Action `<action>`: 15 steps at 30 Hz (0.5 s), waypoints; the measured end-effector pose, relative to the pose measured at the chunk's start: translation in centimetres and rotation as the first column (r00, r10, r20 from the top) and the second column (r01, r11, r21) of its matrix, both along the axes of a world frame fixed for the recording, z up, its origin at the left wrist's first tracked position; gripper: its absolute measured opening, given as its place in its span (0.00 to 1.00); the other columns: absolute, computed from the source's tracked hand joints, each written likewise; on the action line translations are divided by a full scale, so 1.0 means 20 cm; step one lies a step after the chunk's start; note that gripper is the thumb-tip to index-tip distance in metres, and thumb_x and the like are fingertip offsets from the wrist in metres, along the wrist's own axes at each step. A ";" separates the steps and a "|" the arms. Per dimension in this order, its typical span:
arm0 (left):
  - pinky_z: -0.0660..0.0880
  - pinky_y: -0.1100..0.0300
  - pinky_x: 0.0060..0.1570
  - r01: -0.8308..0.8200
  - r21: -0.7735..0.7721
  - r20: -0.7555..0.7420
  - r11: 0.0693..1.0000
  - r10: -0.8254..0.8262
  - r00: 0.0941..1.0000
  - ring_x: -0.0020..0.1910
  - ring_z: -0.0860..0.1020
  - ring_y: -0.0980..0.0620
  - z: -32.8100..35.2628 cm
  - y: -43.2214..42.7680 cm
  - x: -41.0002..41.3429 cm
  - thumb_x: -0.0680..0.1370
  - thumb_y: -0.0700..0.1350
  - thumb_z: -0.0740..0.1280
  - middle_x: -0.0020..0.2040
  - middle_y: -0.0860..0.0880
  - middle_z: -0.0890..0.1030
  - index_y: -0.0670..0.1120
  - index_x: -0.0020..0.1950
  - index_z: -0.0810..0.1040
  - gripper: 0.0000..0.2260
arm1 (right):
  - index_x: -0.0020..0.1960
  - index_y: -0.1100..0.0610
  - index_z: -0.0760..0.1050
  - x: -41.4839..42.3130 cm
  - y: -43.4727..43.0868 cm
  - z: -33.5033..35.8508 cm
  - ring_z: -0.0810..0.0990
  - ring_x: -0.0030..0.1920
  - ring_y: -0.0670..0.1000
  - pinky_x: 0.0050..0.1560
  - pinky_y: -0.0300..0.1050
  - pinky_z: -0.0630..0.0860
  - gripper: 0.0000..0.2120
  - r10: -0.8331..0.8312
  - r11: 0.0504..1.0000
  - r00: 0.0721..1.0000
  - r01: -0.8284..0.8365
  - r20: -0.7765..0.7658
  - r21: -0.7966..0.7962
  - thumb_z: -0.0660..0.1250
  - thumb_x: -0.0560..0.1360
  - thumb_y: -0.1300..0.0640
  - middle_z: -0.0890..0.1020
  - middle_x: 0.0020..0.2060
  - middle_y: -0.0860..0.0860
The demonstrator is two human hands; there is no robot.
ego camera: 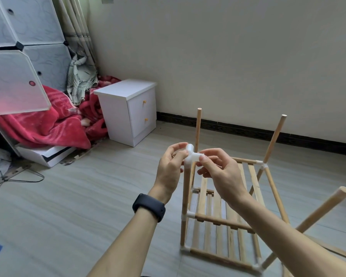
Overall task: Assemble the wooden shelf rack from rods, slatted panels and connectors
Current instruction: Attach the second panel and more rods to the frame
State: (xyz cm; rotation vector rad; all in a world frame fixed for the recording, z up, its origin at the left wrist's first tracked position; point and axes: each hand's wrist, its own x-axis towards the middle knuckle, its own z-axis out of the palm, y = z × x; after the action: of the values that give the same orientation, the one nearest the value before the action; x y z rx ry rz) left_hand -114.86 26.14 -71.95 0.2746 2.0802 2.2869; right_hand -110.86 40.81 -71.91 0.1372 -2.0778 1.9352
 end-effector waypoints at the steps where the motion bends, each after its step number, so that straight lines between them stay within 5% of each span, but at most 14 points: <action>1: 0.80 0.53 0.54 -0.004 0.001 -0.006 1.000 0.004 1.000 0.51 0.83 0.51 0.00 0.00 0.01 0.74 0.57 0.64 0.52 0.50 0.84 0.54 0.61 0.78 0.17 | 0.54 0.59 0.78 0.00 -0.01 0.00 0.86 0.40 0.52 0.40 0.39 0.81 0.05 -0.005 1.000 1.000 0.005 -0.002 -0.008 0.69 0.81 0.58 0.85 0.42 0.54; 7: 0.78 0.51 0.57 0.020 0.006 0.013 1.000 -0.020 1.000 0.55 0.81 0.47 0.00 -0.02 0.03 0.75 0.56 0.63 0.54 0.49 0.84 0.52 0.62 0.79 0.19 | 0.51 0.61 0.77 0.00 -0.03 -0.03 0.85 0.38 0.53 0.39 0.40 0.81 0.02 -0.019 0.999 0.999 0.019 -0.031 -0.031 0.69 0.80 0.62 0.85 0.40 0.55; 15: 0.78 0.69 0.42 0.055 0.000 0.009 0.998 -0.055 0.998 0.44 0.81 0.63 -0.06 -0.02 0.02 0.84 0.48 0.60 0.53 0.50 0.82 0.50 0.65 0.77 0.11 | 0.51 0.61 0.77 0.00 -0.05 -0.04 0.85 0.39 0.52 0.39 0.39 0.81 0.01 -0.043 0.999 0.996 0.044 -0.080 0.013 0.68 0.80 0.64 0.84 0.41 0.56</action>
State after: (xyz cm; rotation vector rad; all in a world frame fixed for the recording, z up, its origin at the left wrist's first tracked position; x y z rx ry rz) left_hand -114.49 25.66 -73.07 0.3171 2.0427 2.2528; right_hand -110.90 39.82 -72.73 0.1677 -2.0270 1.8586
